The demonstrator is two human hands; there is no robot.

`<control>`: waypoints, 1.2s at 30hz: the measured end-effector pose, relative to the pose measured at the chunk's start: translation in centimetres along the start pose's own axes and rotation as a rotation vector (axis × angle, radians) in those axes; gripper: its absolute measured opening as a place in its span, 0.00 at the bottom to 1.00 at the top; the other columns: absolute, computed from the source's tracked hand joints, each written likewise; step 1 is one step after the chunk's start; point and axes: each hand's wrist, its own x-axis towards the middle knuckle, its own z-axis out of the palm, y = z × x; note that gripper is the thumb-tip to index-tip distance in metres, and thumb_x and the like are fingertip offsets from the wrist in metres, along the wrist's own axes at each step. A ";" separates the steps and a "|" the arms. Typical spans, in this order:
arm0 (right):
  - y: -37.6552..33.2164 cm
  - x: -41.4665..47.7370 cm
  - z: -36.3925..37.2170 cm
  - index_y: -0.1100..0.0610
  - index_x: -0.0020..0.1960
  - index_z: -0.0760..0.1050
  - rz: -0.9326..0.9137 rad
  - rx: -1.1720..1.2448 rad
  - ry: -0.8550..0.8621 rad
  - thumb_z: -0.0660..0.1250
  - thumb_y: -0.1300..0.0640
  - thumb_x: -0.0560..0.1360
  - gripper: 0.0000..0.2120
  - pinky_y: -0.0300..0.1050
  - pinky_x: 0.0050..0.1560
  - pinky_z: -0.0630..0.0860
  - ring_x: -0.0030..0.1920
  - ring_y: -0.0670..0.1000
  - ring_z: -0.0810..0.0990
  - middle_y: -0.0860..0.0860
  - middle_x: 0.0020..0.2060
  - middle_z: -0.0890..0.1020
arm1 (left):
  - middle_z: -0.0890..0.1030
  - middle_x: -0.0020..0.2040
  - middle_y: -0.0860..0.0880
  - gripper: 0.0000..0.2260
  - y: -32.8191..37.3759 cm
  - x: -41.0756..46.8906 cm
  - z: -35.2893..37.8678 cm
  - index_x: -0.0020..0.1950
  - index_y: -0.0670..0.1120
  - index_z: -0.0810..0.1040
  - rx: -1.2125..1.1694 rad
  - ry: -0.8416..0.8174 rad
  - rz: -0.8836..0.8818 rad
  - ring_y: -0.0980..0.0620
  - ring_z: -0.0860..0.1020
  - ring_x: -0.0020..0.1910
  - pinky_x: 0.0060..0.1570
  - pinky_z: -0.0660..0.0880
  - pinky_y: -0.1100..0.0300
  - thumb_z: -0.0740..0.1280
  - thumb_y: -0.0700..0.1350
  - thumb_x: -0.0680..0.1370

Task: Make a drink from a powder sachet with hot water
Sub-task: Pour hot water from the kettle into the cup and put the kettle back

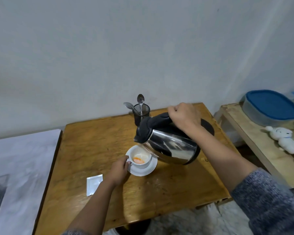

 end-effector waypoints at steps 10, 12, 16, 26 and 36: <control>-4.5 0.1 1.2 0.56 0.25 0.63 -0.231 -0.278 -0.102 0.56 0.50 0.73 0.20 0.41 0.28 0.55 0.30 0.55 0.69 0.50 0.24 0.67 | 0.75 0.65 0.42 0.15 -0.1 0.0 -0.1 0.67 0.43 0.68 0.046 -0.040 -0.065 0.44 0.73 0.62 0.51 0.65 0.60 0.56 0.45 0.80; -5.3 0.2 1.2 0.58 0.28 0.65 -0.254 -0.305 -0.119 0.56 0.51 0.74 0.18 0.42 0.30 0.57 0.34 0.56 0.70 0.50 0.26 0.66 | 0.75 0.65 0.42 0.15 0.0 0.0 -0.2 0.67 0.43 0.68 0.048 -0.045 -0.064 0.44 0.73 0.62 0.51 0.65 0.60 0.56 0.44 0.80; -6.9 0.3 1.5 0.59 0.35 0.69 -0.290 -0.337 -0.154 0.56 0.51 0.74 0.14 0.43 0.35 0.62 0.36 0.56 0.71 0.50 0.28 0.66 | 0.76 0.62 0.40 0.14 0.2 0.1 -0.2 0.64 0.42 0.70 0.046 -0.042 -0.052 0.43 0.74 0.59 0.48 0.65 0.60 0.56 0.42 0.80; -8.5 0.2 2.6 0.58 0.35 0.70 -0.414 -0.422 -0.177 0.56 0.52 0.74 0.13 0.41 0.32 0.61 0.36 0.55 0.71 0.51 0.29 0.68 | 0.76 0.65 0.42 0.15 -0.4 0.7 -0.7 0.66 0.43 0.71 0.023 -0.071 -0.075 0.43 0.74 0.61 0.58 0.70 0.55 0.59 0.43 0.79; -8.3 0.6 2.7 0.57 0.32 0.68 -0.422 -0.466 -0.206 0.56 0.52 0.73 0.13 0.40 0.29 0.58 0.35 0.54 0.71 0.49 0.28 0.66 | 0.77 0.64 0.42 0.16 -0.8 1.2 -0.9 0.65 0.43 0.73 0.016 -0.092 -0.087 0.44 0.74 0.60 0.55 0.69 0.57 0.60 0.44 0.79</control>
